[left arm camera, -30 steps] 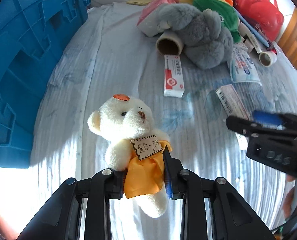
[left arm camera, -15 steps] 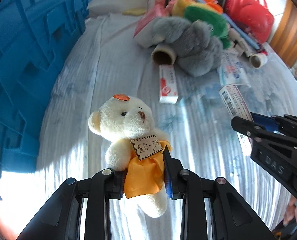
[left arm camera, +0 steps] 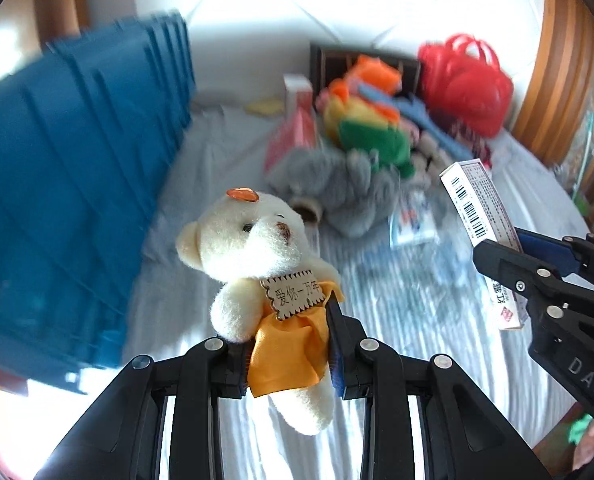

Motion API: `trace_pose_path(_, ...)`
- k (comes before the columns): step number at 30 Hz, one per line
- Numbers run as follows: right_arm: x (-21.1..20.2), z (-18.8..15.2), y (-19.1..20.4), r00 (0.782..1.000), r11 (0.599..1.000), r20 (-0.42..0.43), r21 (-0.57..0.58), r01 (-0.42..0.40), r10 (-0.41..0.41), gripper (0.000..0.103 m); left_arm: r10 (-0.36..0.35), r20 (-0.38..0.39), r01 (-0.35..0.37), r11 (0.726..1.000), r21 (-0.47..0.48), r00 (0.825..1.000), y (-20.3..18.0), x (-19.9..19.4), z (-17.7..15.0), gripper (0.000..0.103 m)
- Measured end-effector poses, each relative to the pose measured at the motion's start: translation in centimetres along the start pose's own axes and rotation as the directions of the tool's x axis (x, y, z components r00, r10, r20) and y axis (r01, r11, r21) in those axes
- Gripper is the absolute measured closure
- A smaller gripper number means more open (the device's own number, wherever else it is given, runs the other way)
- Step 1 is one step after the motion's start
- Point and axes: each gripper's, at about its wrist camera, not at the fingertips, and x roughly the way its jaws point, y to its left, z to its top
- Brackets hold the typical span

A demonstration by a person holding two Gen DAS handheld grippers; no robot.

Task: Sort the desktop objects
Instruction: 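Lift the teddy bear and medicine box and carry them toward the blue crate, then lower both tools into the crate and open them to drop bear and box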

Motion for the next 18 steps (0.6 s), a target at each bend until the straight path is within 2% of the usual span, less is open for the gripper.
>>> trace_pose_path(4, -4.1, 1.6, 0.7, 0.995, 0.997, 0.087, -0.057, -0.053, 0.058, 0.075, 0.063, 0.069, -0.061, 0.997, -0.040, 0.996, 0.6, -4.4, 1.0, 0.075)
trace_pose_path(9, -8.6, 3.9, 2.9, 0.971, 0.987, 0.204, -0.121, -0.103, 0.127, 0.075, 0.132, 0.179, -0.119, 0.989, -0.082, 0.975, 2.5, -10.4, 2.0, 0.075)
trace_pose_path(14, -11.3, 6.7, 7.7, 0.936, 0.975, 0.305, -0.186, -0.120, 0.174, 0.075, 0.183, 0.310, -0.153, 0.981, -0.119, 0.933, 6.1, -15.8, 3.6, 0.074)
trace_pose_path(18, -12.2, 9.3, 13.2, 0.900, 0.963, 0.374, -0.230, -0.143, 0.223, 0.075, 0.248, 0.383, -0.207, 0.967, -0.145, 0.890, 10.9, -18.9, 4.6, 0.074)
